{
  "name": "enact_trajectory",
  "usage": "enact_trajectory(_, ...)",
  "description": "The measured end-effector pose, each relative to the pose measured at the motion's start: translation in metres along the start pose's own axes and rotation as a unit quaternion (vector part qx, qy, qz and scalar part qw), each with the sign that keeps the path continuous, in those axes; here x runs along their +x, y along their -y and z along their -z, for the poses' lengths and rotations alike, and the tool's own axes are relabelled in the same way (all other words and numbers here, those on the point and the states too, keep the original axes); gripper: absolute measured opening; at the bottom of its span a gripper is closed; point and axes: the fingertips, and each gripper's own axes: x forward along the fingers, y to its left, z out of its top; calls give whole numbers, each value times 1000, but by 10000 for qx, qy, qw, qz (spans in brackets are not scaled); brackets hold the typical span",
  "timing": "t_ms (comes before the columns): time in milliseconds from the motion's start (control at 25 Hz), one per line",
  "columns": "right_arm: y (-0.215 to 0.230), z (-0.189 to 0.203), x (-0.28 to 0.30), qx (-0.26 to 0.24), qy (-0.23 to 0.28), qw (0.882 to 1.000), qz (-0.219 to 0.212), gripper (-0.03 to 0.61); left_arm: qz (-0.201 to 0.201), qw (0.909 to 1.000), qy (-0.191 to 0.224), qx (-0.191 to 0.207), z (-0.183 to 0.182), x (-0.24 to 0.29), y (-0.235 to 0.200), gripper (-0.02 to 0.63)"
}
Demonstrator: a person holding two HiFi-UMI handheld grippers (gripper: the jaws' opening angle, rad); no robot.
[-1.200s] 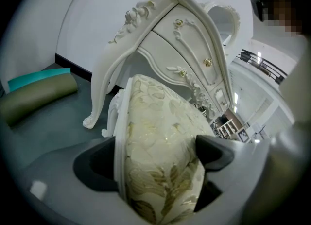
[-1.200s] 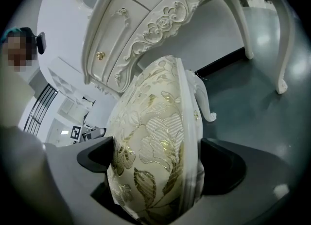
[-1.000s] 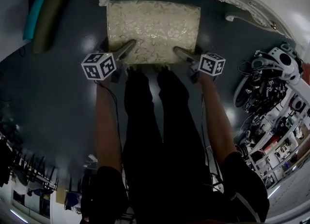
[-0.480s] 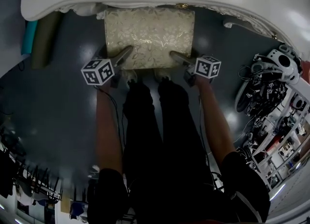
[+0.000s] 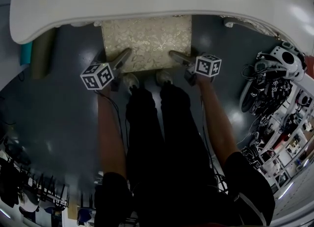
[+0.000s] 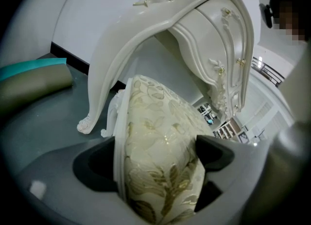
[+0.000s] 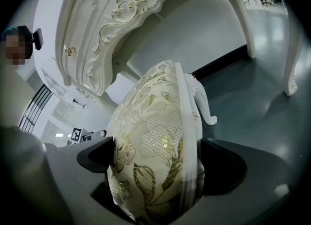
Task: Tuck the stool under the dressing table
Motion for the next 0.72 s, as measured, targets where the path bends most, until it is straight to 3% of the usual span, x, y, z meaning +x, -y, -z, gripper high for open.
enact_trajectory(720, 25, -4, 4, 235, -96, 9997, -21, 572, -139, 9998, -151, 28, -4, 19, 6, 515)
